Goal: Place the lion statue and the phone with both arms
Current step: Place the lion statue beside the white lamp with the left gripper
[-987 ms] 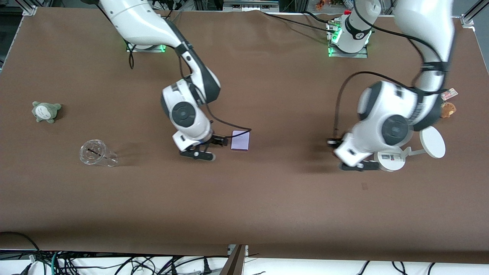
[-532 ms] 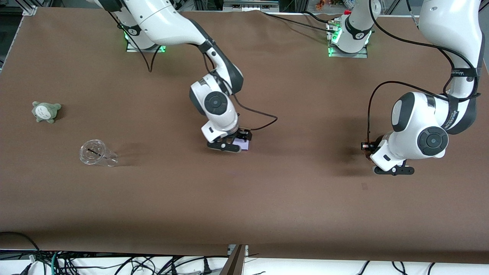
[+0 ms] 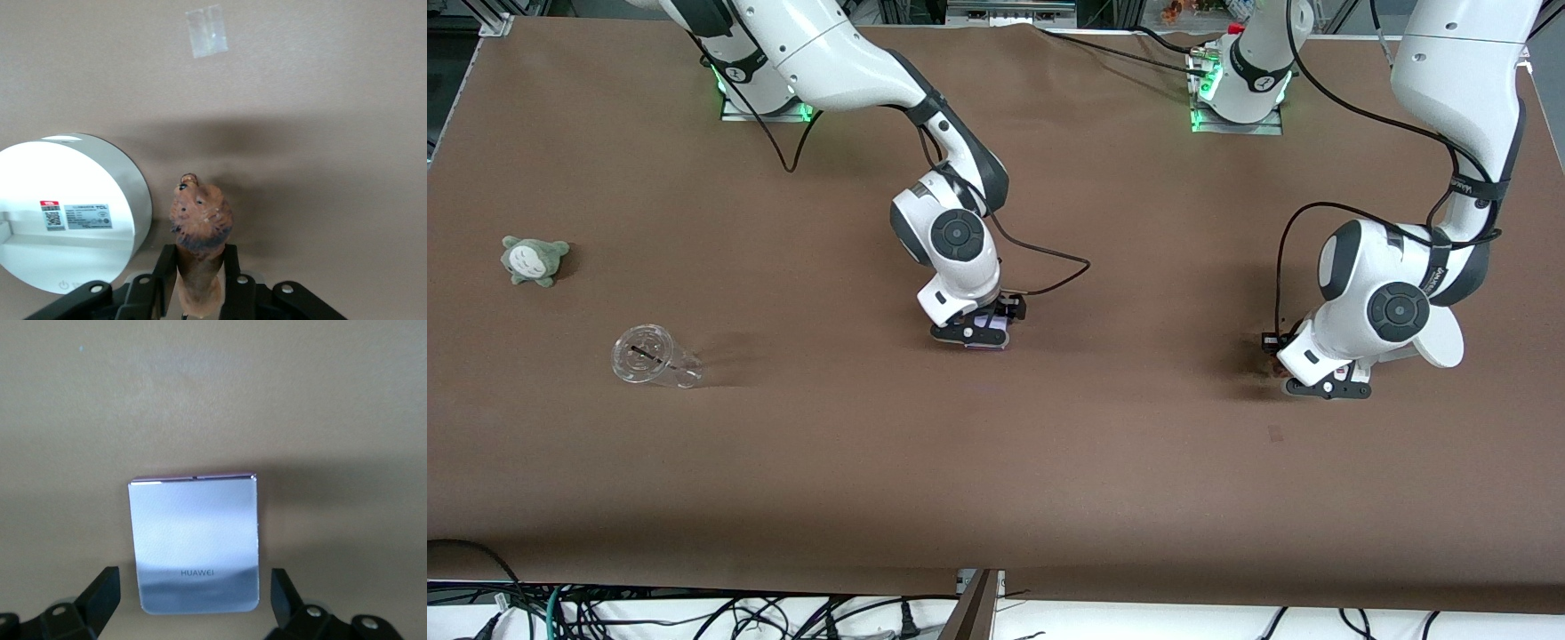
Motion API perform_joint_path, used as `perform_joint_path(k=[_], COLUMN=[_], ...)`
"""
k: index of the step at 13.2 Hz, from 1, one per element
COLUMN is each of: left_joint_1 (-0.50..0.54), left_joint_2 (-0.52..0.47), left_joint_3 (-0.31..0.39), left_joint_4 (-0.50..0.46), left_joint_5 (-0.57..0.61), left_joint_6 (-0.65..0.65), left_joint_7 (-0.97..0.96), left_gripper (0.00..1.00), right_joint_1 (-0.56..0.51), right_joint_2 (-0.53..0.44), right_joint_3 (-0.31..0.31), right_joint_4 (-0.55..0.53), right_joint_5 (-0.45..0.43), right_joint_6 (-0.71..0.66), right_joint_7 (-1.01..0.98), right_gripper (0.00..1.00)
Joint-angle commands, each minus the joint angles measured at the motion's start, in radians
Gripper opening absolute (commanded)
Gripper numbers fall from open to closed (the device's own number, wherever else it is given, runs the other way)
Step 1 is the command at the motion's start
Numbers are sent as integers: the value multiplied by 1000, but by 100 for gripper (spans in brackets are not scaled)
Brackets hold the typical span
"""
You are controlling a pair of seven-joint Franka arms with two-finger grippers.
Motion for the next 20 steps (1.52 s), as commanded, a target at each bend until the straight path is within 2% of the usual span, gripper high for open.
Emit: perform_joint_path(k=[1, 6, 9, 10, 12, 13, 15, 17, 18, 20], left_joint_1=[16, 4, 1, 1, 4, 7, 11, 27, 30, 69], left_joint_2=[-16, -88, -144, -170, -233, -261, -266, -244, -243, -255], left_joint_3=[-16, -28, -69, -71, -71, -69, -69, -62, -60, -65], left_joint_4=[-10, 40, 121, 152, 210, 243, 365, 511, 526, 522], left_joint_5=[24, 24, 23, 21, 15, 12, -14, -101, -105, -115], left_joint_6=[8, -76, -201, -244, -301, -335, -399, -517, -559, -571], left_joint_7=[2, -1, -1, 2, 13, 13, 11, 60, 60, 74], left_gripper=[100, 100, 100, 100, 100, 100, 100, 100, 100, 100], right_joint_1=[15, 20, 20, 20, 18, 17, 10, 7, -5, -57], right_joint_2=[24, 40, 47, 47, 47, 47, 35, 9, -6, -46], right_joint_3=[-11, -11, -12, -12, -12, -14, -19, -51, -65, -69], right_joint_4=[26, 26, 25, 25, 25, 25, 26, 26, 25, 25], right_joint_5=[-15, -17, -18, -30, -60, -67, -67, -67, -60, -57], right_joint_6=[6, 41, 46, 51, 55, 57, 51, 44, 40, -56], right_joint_7=[4, 8, 3, 3, -3, -6, -12, -38, -80, -170], right_gripper=[100, 100, 100, 95, 63, 56, 56, 56, 56, 56])
